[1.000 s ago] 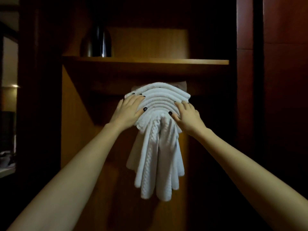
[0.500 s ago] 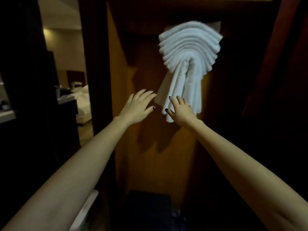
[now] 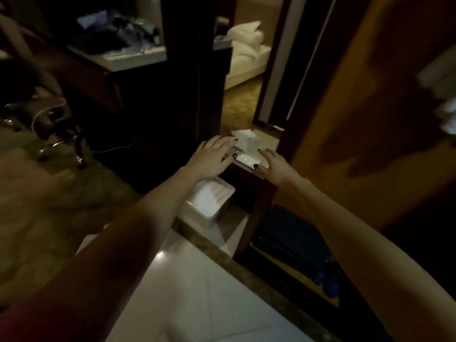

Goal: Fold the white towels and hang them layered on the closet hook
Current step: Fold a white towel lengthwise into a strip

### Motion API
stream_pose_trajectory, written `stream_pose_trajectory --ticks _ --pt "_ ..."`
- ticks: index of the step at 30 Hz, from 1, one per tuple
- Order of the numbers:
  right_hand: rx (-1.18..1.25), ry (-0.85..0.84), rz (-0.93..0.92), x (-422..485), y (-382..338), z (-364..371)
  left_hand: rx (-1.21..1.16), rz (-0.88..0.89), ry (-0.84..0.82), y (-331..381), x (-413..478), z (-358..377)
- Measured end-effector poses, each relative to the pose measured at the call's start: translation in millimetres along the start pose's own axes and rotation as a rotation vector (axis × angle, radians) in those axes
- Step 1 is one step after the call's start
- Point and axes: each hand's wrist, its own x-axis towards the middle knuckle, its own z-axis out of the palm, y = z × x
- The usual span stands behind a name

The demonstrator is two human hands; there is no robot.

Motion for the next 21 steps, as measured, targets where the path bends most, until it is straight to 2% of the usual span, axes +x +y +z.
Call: stream_pose_trajectory --ticks 4,10,15,21 --pt "-0.002 -0.107 -0.087 61.5 -81.5 61.6 0.007 -0.213 -0.115 -116.4 -54.1 16.8" --pt "-0.037 -0.297 -0.209 134.2 -174.7 162.2 -0.061 -0.427 -0.153 -249.5 -130.7 54.4" --pt "-0.063 -0.44 -0.255 177.8 -225.0 255.7 -0.121 -0.569 -0.224 -332.3 -176.6 93.6" --pt "-0.102 -0.574 -0.235 247.1 -264.1 382.6 -0.162 -0.705 -0.269 -445.8 -187.6 154.9"
